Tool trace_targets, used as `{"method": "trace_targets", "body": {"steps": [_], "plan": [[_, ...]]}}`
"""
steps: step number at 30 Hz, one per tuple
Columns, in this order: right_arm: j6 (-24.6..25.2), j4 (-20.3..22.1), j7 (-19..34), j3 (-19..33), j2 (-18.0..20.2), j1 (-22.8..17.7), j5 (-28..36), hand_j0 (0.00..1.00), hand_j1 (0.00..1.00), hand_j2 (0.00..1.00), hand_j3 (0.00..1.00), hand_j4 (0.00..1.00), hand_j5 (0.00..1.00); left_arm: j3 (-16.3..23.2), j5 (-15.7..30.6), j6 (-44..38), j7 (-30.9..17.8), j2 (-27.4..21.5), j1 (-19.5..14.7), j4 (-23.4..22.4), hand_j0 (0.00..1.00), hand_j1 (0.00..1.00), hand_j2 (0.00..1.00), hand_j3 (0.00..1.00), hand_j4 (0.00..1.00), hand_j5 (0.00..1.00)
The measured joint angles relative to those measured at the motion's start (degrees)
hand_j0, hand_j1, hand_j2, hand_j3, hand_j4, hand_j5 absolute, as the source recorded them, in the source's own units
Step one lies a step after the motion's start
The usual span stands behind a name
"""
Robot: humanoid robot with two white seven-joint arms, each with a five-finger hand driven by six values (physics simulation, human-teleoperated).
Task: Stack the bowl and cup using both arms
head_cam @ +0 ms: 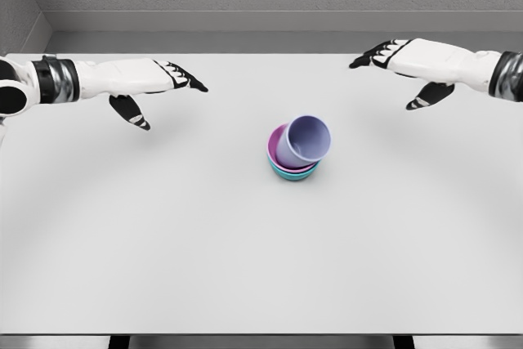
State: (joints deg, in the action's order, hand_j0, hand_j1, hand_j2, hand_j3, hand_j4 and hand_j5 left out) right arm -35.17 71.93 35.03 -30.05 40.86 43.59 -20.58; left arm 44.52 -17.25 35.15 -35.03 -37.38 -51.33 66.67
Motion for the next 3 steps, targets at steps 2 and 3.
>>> {"method": "trace_targets", "body": {"steps": [2,3], "plan": [[0.0,-0.2,0.0,0.1,0.0,0.0,0.0,1.0,1.0,1.0,1.0,1.0,1.0,-0.3,0.0,0.0,0.0,-0.1,0.2,-0.1,1.0,1.0,1.0,1.0,1.0,1.0],[0.0,-0.2,0.0,0.1,0.0,0.1,0.0,1.0,1.0,1.0,1.0,1.0,1.0,-0.4,0.0,0.0,0.0,-0.1,0.2,-0.1,1.0,1.0,1.0,1.0,1.0,1.0]]}}
